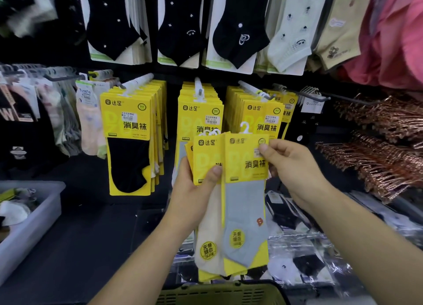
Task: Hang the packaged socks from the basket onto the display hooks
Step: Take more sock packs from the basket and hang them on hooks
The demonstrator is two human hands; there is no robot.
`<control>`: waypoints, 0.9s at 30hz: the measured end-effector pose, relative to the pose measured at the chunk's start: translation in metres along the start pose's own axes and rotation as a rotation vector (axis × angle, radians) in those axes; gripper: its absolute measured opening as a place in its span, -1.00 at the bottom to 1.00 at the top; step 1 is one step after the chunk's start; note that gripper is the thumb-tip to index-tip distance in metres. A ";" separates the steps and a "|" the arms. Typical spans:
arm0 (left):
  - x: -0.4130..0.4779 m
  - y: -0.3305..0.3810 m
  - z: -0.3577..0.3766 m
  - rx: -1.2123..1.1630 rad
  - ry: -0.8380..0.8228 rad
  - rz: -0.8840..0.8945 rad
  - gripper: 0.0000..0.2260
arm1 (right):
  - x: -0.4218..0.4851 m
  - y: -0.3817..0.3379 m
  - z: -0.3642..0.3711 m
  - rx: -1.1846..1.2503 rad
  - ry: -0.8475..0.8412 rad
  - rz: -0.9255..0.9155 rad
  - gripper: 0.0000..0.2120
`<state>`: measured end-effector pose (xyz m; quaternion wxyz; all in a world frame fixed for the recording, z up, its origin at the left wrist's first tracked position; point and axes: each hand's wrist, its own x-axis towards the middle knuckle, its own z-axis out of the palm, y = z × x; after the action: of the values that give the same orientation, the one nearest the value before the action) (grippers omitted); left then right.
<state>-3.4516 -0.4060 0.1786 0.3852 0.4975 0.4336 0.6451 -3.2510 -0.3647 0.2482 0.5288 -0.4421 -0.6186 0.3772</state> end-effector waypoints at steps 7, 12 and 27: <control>0.006 -0.002 -0.009 0.050 0.057 0.013 -0.59 | 0.033 -0.002 -0.040 0.154 0.231 0.062 -0.83; 0.006 0.000 -0.012 0.071 0.073 0.024 -0.54 | 0.055 -0.003 -0.048 0.086 0.280 0.024 -0.85; 0.006 0.001 -0.011 0.097 0.068 0.022 -0.58 | 0.090 -0.001 -0.026 -0.165 0.371 -0.036 -0.70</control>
<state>-3.4633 -0.4021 0.1797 0.3388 0.4982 0.4717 0.6438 -3.2301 -0.2799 0.2816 0.6022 -0.5347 -0.5473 0.2279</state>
